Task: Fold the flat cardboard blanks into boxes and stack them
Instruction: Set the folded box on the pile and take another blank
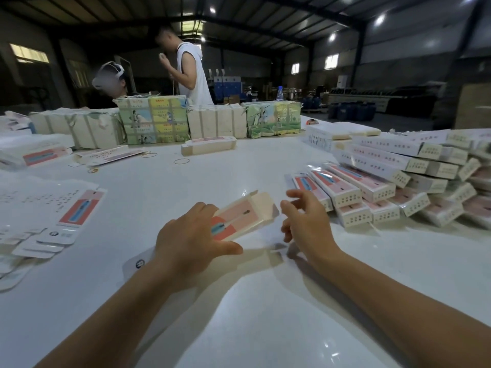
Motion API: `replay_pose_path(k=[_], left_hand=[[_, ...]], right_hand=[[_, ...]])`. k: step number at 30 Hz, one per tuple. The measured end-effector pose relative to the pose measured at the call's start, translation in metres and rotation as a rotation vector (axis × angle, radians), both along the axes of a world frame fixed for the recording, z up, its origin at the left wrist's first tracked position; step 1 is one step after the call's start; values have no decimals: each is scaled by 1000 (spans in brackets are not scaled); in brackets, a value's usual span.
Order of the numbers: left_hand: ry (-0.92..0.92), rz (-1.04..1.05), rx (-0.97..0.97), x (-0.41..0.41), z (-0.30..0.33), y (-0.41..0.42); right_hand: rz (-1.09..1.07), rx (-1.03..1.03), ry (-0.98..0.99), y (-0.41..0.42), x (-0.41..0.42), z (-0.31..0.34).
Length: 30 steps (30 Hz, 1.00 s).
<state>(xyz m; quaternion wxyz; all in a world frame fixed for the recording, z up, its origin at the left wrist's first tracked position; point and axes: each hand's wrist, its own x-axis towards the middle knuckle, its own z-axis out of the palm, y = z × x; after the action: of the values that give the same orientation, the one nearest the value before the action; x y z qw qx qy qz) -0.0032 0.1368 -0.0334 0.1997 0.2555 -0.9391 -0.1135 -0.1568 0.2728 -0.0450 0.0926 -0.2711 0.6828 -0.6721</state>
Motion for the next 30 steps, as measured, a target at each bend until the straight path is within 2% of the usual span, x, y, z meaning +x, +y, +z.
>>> replay_pose_path(k=[3,7,18,23,26,30], left_hand=[[-4,33,42,0,2,-7],[-12,39,89,1,2,-10],[-15,9,46,3,-6,1],[-24,-6,45,5,-6,5],[-41,-6,8,6,-6,9],[-29,4,10,5,-6,12]], right_hand=[[-8,8,209,1,8,-1],[79,38,273,-2,22,-3],[218,71,209,0,29,-2],[289,67,67,-1,29,-2],[298,121,80,1,28,0],[280,87,81,1,29,0]])
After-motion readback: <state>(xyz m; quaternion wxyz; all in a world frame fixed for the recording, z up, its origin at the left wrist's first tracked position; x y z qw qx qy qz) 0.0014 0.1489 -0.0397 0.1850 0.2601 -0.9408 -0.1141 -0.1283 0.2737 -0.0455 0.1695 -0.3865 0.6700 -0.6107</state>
